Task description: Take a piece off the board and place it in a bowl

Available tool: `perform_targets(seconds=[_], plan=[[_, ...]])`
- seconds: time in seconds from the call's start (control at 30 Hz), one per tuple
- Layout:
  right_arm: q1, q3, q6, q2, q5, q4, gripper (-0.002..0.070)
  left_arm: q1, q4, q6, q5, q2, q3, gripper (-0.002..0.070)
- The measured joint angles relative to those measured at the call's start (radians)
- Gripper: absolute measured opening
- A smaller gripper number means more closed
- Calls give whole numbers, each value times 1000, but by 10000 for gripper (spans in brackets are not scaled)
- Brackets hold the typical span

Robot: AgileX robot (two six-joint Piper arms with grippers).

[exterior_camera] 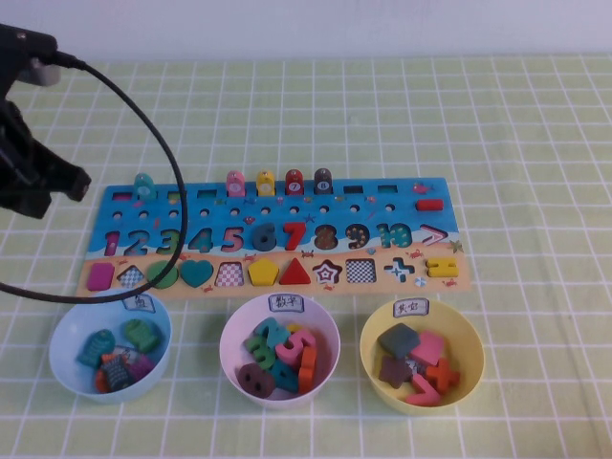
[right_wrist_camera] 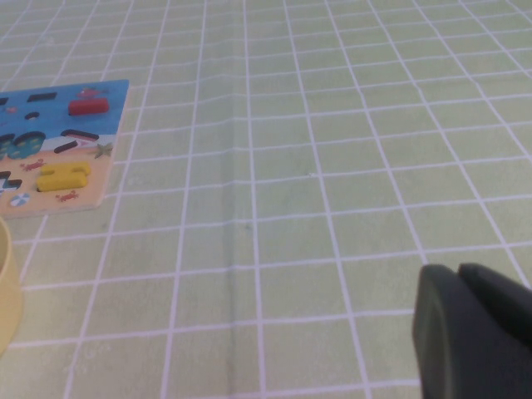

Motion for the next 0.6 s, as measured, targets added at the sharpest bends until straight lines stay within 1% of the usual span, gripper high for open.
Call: perform_targets(seconds=[0.23,0.6], plan=[[0,0,0,0,0,0,-17,0,2,0,2,118,-82,-5],[0,0,0,0,0,0,-17,0,11,0,2,226,-87,-5]])
